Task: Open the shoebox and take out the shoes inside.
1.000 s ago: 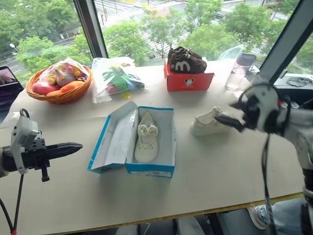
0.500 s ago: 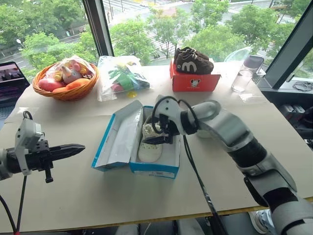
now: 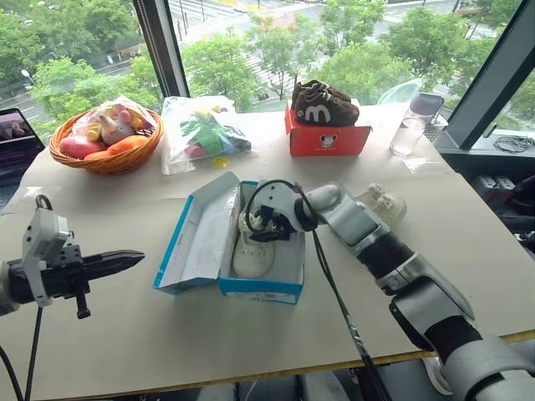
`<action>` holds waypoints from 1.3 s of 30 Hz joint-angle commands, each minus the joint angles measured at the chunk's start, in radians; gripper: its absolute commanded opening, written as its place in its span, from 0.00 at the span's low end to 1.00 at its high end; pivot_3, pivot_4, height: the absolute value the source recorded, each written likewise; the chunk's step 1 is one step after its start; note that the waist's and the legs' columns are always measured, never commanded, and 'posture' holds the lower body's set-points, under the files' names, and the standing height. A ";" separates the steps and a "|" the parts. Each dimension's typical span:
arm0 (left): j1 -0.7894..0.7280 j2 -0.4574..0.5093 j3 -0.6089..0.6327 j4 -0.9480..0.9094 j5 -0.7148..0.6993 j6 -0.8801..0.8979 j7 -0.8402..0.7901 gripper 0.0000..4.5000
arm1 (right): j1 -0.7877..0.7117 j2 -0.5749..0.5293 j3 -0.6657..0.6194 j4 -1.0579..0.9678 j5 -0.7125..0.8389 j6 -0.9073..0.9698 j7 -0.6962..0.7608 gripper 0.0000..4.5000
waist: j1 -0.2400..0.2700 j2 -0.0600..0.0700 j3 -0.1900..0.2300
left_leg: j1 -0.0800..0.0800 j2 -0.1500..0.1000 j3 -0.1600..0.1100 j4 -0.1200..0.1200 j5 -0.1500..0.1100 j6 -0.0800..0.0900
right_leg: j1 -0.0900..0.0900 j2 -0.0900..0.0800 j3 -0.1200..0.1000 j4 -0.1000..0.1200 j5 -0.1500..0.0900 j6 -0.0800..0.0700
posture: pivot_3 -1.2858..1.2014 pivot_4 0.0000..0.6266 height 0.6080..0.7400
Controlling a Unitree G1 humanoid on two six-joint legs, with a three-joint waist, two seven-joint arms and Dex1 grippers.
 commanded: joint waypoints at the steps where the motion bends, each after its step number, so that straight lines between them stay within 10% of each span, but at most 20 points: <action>1: -0.012 0.011 0.029 -0.017 -0.013 -0.004 0.004 0.00 | -0.006 0.010 -0.030 -0.017 -0.017 0.001 0.009 0.29 | -0.001 0.000 0.000 | 0.000 0.000 0.000 0.000 0.000 0.000 | 0.000 0.000 0.000 0.000 0.000 0.000 | 0.52 0.24 1.00; 6: -0.019 0.014 0.024 -0.012 -0.012 -0.005 0.005 0.00 | 0.003 0.012 -0.035 -0.027 -0.030 0.000 0.021 0.04 | -0.001 0.000 0.000 | 0.000 0.000 0.000 0.000 0.000 0.000 | 0.000 0.000 0.000 0.000 0.000 0.000 | 0.52 0.24 1.00; 39: -0.029 0.026 0.029 0.006 0.003 -0.013 -0.005 0.00 | 0.023 0.030 -0.379 -0.229 0.236 0.169 0.039 0.03 | -0.003 0.000 0.000 | 0.000 0.000 0.000 0.000 0.000 0.000 | 0.000 0.000 0.001 0.000 0.000 0.000 | 0.52 0.24 1.00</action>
